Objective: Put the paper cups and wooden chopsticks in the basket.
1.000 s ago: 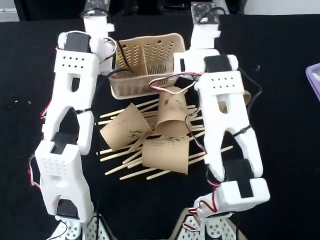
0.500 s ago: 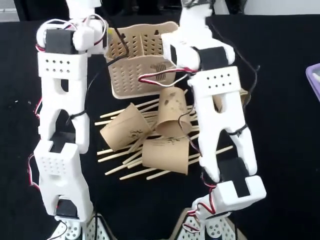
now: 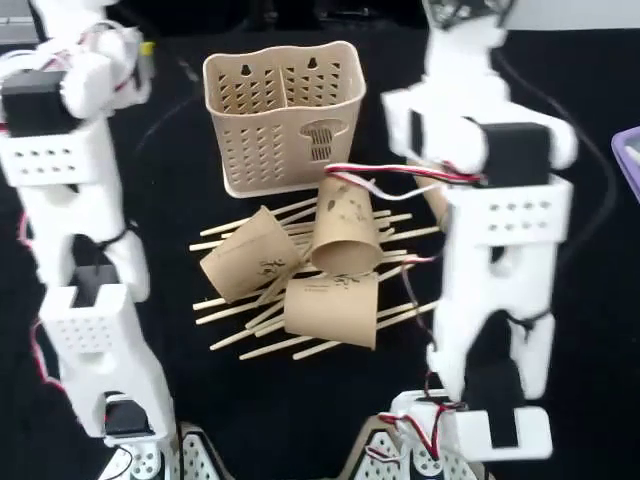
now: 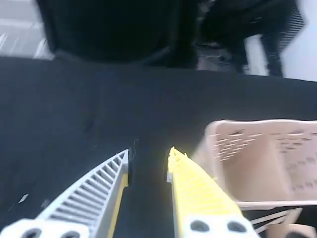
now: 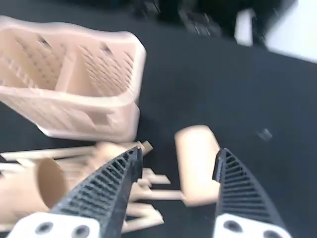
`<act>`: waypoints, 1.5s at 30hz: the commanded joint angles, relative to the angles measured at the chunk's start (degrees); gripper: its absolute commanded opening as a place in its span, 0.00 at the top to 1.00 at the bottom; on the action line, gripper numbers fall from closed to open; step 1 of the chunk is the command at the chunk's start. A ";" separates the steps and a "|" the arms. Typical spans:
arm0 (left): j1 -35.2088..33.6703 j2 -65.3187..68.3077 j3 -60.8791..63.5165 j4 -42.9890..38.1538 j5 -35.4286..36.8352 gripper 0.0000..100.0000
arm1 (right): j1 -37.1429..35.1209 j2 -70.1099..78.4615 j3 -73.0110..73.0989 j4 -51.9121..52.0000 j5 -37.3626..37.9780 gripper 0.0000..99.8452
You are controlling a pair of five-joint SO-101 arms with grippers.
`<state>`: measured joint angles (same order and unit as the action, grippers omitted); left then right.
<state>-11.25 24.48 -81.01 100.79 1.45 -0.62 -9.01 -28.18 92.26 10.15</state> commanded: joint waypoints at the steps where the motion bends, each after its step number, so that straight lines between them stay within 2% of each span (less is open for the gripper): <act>1: -6.29 -12.40 19.30 0.35 -0.53 0.86 | 6.95 -4.35 4.62 1.14 6.59 0.76; 4: -7.69 -24.44 39.52 -0.26 -0.70 0.86 | 9.58 -8.22 13.23 -1.41 11.25 0.76; 6: -7.87 -31.38 53.85 -4.13 -1.23 0.86 | 10.02 -12.88 20.18 -3.69 12.75 0.76; 9: -8.04 -40.18 76.26 -17.93 -3.08 0.86 | 10.02 -21.85 33.36 -9.67 13.19 0.76; 12: -7.69 -49.05 95.96 -30.68 -2.81 0.86 | 10.90 -30.29 48.66 -20.75 14.68 0.76; 17: -7.96 -59.25 120.48 -51.69 -2.20 0.86 | 15.30 -38.37 69.14 -40.00 27.52 0.76; 19: -8.04 -61.01 126.99 -58.37 1.14 0.86 | 16.79 -38.29 73.19 -44.66 30.42 0.76; 23: -7.60 -61.63 133.05 -63.56 11.52 0.86 | 19.43 -34.33 75.91 -50.11 32.79 0.76; 26: -7.96 -61.63 134.64 -64.88 16.00 0.86 | 21.80 -29.58 74.86 -54.33 34.11 0.75; 30: -6.90 -61.63 140.44 -68.92 16.44 0.86 | 23.56 -20.70 72.04 -57.85 32.88 0.68; 32: -6.81 -61.63 144.40 -73.67 16.35 0.86 | 23.91 -15.87 69.23 -58.90 28.13 0.64; 35: -6.81 -61.63 148.35 -79.03 16.35 0.86 | 24.88 -9.10 63.96 -60.40 24.26 0.65; 37: -6.46 -61.63 149.05 -79.91 16.35 0.86 | 25.93 -5.14 60.62 -60.48 27.52 0.66; 41: -6.29 -61.63 148.97 -80.00 16.35 0.86 | 28.22 -0.48 56.40 -58.37 39.30 0.69; 45: -6.29 -61.63 148.97 -80.26 16.35 0.86 | 28.66 -0.57 53.05 -52.92 40.26 0.69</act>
<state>-18.37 -35.47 68.44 21.58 17.27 26.81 -8.66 29.85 36.09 49.19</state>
